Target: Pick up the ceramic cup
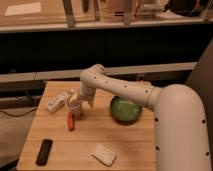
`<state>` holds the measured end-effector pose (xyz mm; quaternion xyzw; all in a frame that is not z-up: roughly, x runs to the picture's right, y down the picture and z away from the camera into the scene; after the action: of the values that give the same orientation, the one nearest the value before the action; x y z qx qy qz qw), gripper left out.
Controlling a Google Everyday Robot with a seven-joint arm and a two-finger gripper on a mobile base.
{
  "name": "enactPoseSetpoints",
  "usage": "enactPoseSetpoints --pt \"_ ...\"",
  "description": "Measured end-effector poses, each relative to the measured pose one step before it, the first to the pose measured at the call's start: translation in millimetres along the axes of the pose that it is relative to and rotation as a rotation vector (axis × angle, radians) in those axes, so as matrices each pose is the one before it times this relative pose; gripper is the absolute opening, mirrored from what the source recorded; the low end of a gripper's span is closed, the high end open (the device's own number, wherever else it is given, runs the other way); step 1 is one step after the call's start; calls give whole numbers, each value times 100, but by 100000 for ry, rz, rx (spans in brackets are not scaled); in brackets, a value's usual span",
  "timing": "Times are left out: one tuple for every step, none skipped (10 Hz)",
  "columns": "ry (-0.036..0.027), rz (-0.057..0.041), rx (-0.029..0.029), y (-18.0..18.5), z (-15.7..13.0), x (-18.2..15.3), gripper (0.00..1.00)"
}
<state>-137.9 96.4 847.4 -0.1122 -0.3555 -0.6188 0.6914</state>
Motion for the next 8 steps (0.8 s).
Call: enactPoseSetpoints --pt "-41 -59 647 25 -57 17 45" --pt "-23 -34 412 40 -34 7 33" --pt "-4 -25 165 24 -10 -4 25" --pt "-19 125 244 68 -6 10 16" --pt "-23 91 357 -18 -39 22 5" --pt "-48 94 162 45 8 5 1" --pt "1 56 216 -32 -27 -15 0" --pt "7 21 175 -17 -7 -34 0"
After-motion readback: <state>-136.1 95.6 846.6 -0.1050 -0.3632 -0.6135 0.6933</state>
